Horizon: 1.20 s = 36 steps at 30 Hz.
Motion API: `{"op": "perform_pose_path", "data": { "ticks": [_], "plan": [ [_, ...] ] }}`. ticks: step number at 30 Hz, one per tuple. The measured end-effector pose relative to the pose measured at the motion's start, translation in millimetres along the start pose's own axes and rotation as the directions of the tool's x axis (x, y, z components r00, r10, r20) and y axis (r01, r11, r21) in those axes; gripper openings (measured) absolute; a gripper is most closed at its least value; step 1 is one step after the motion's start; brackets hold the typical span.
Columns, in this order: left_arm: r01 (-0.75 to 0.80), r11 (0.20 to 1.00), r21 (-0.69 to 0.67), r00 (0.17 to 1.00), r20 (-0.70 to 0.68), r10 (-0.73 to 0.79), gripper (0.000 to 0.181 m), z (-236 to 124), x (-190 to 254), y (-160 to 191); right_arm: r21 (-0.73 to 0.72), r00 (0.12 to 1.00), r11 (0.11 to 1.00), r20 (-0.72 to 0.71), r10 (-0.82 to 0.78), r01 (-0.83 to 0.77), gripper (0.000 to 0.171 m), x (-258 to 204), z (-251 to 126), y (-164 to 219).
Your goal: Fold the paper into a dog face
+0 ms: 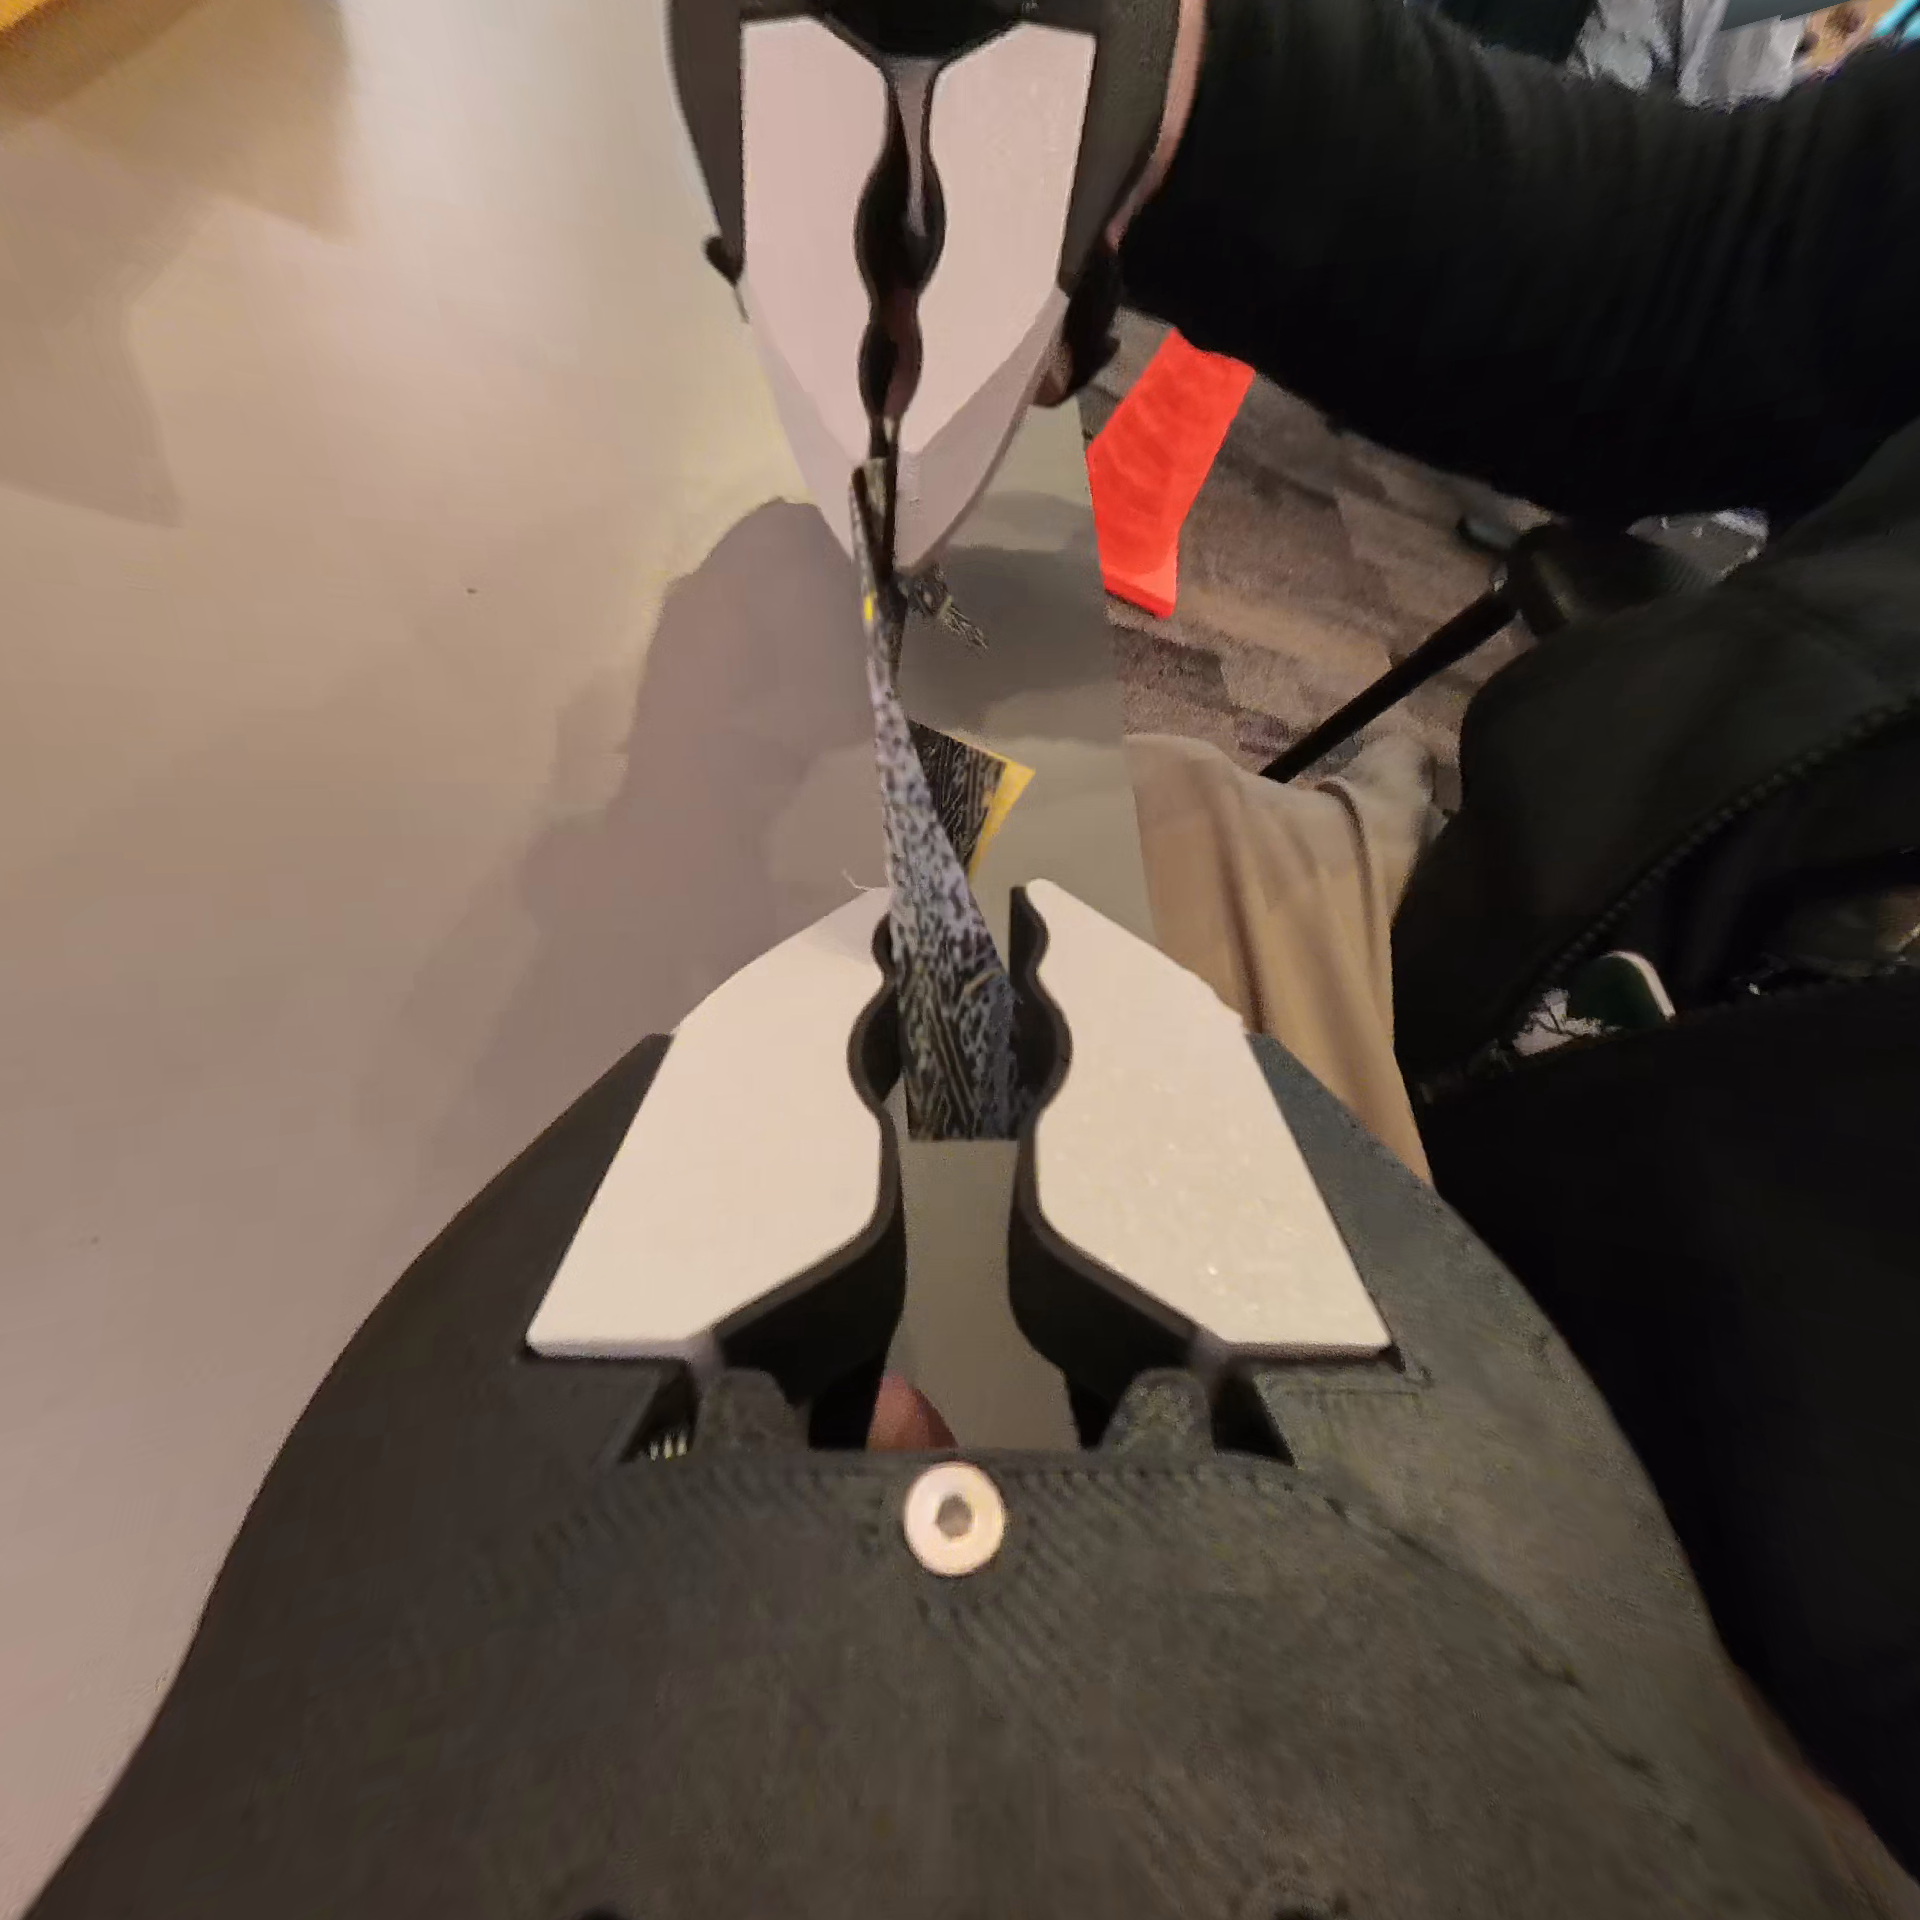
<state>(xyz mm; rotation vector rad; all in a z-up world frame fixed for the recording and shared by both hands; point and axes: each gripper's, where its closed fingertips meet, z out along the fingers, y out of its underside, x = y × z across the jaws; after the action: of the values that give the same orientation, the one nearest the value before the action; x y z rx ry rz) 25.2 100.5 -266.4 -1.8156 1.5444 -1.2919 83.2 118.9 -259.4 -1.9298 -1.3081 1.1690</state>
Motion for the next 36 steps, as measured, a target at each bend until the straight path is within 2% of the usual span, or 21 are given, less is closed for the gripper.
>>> {"op": "perform_pose_path", "data": {
  "ticks": [2,3,4,6,7,11,13,14,15,17,20,21,23,27,30,31,32,34,36],
  "plan": [
    [0.036,0.999,0.024,0.999,-0.005,-0.036,0.033,-1.0,-3.5,-2.2,0.052,0.998,0.997,0.028,0.049,-0.051,0.000,-0.7,-4.2,-6.5],
    [0.049,0.998,0.035,0.999,-0.011,-0.048,0.034,-1.8,-4.4,-3.0,0.076,0.996,0.994,0.033,0.078,-0.080,0.000,1.0,-6.8,-9.6],
    [0.059,0.997,0.053,0.998,-0.002,-0.059,0.029,-2.8,-7.1,-5.0,0.091,0.994,0.990,0.039,0.106,-0.109,0.000,2.8,-9.3,-11.3],
    [0.075,0.992,0.106,0.997,-0.004,-0.075,0.004,-6.3,-9.4,-12.0,0.099,0.990,0.986,0.048,0.129,-0.134,0.000,4.5,-12.1,-12.0],
    [0.085,0.989,0.124,0.996,0.016,-0.088,0.000,-7.4,-13.4,-14.3,0.105,0.989,0.984,0.045,0.138,-0.142,0.000,5.9,-13.1,-12.9],
    [0.088,0.988,0.123,0.996,-0.009,-0.088,0.001,-6.7,-8.5,-14.9,0.111,0.988,0.982,0.037,0.152,-0.155,0.000,6.8,-13.7,-13.6],
    [0.091,0.987,0.134,0.996,-0.024,-0.088,0.033,-8.1,-5.7,-17.4,0.124,0.986,0.978,0.033,0.165,-0.167,0.000,8.1,-15.4,-14.8],
    [0.090,0.984,0.156,0.996,-0.021,-0.088,0.042,-10.1,-6.2,-20.8,0.133,0.985,0.976,0.039,0.167,-0.171,0.000,7.8,-16.5,-15.6],
    [0.097,0.977,0.189,0.995,-0.028,-0.093,0.043,-12.8,-6.3,-26.0,0.137,0.984,0.974,0.042,0.175,-0.179,0.000,8.3,-17.4,-15.8],
    [0.124,0.958,0.259,0.992,-0.035,-0.119,0.034,-19.0,-10.0,-36.5,0.143,0.981,0.971,0.046,0.189,-0.194,0.000,9.6,-18.6,-15.9],
    [0.150,0.936,0.319,0.989,-0.056,-0.140,0.029,-26.2,-12.0,-44.7,0.147,0.979,0.968,0.054,0.196,-0.202,0.000,9.3,-19.0,-16.4],
    [0.156,0.932,0.327,0.988,-0.064,-0.143,0.032,-27.6,-11.4,-45.8,0.142,0.980,0.970,0.054,0.193,-0.198,0.000,9.1,-18.5,-15.8],
    [0.164,0.928,0.334,0.986,-0.095,-0.140,0.049,-29.3,-6.7,-47.9,0.134,0.982,0.973,0.043,0.186,-0.190,0.001,9.2,-17.5,-14.8],
    [0.175,0.903,0.392,0.982,-0.135,-0.132,0.054,-36.2,-2.2,-57.7,0.142,0.982,0.972,0.043,0.184,-0.188,0.001,8.8,-17.2,-16.4],
    [0.196,0.884,0.423,0.978,-0.144,-0.148,0.050,-40.3,-4.9,-62.4,0.133,0.985,0.976,0.034,0.171,-0.174,0.000,8.0,-15.9,-15.9],
    [0.204,0.881,0.426,0.978,-0.134,-0.162,0.044,-40.3,-7.9,-62.3,0.135,0.985,0.976,0.029,0.169,-0.172,0.000,8.4,-15.8,-16.4],
    [0.210,0.880,0.427,0.978,-0.106,-0.182,0.025,-39.5,-13.7,-61.0,0.141,0.985,0.975,0.035,0.171,-0.174,0.000,7.6,-15.6,-17.7],
    [0.210,0.873,0.440,0.978,-0.090,-0.190,0.000,-39.4,-17.4,-60.4,0.140,0.984,0.974,0.041,0.172,-0.176,0.001,6.1,-14.4,-18.1],
    [0.216,0.879,0.425,0.975,-0.043,-0.219,0.000,-36.3,-25.7,-56.8,0.133,0.985,0.976,0.040,0.170,-0.174,0.003,6.0,-13.9,-17.4]
  ]
}}
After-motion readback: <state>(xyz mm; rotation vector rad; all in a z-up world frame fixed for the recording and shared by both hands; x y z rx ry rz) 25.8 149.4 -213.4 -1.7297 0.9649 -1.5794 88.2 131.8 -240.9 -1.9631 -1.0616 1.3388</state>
